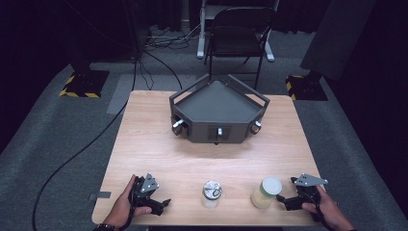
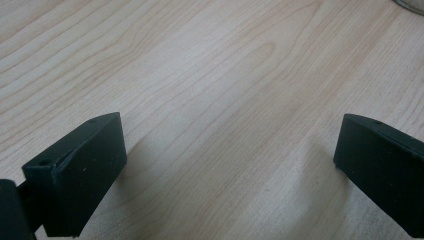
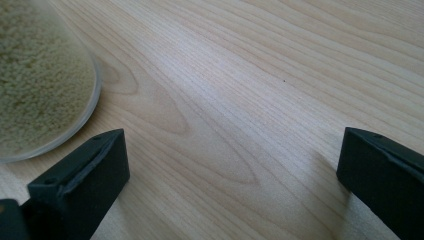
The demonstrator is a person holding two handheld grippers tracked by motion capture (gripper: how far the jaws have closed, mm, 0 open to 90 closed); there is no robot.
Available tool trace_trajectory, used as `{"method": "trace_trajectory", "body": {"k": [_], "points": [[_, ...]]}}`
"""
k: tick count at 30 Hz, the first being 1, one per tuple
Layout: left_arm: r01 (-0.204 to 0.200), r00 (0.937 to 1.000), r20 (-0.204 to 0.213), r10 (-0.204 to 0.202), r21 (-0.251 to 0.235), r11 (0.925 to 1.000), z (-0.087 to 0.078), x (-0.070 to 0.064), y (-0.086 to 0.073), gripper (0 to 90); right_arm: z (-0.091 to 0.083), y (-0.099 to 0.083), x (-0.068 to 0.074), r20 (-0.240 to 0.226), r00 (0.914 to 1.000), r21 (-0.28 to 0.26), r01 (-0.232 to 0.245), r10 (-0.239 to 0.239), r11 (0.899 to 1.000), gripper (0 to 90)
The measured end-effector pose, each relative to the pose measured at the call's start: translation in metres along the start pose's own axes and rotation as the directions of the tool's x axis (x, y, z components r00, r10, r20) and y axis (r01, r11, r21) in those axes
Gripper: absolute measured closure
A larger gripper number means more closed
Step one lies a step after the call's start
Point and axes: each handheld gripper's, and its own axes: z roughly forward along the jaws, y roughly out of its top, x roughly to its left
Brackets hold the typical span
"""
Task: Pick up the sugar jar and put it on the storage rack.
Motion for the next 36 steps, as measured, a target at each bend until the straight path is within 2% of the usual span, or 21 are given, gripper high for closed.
{"method": "trace_trajectory", "body": {"k": [33, 36], "points": [[-0.005, 1.0, -0.002, 0.005, -0.001, 1.0, 0.0007, -0.0025, 0.0018, 1.2, -0.0007, -0.0005, 0.0005, 0.001, 1.0, 0.001, -0.001, 0.001, 1.0, 0.0], [-0.007, 1.0, -0.001, 0.007, -0.015, 0.9999, -0.0009, -0.0039, 0.0022, 1.3, -0.001, -0.0007, 0.0007, 0.002, 1.0, 0.001, -0.001, 0.001, 1.0, 0.0]]}}
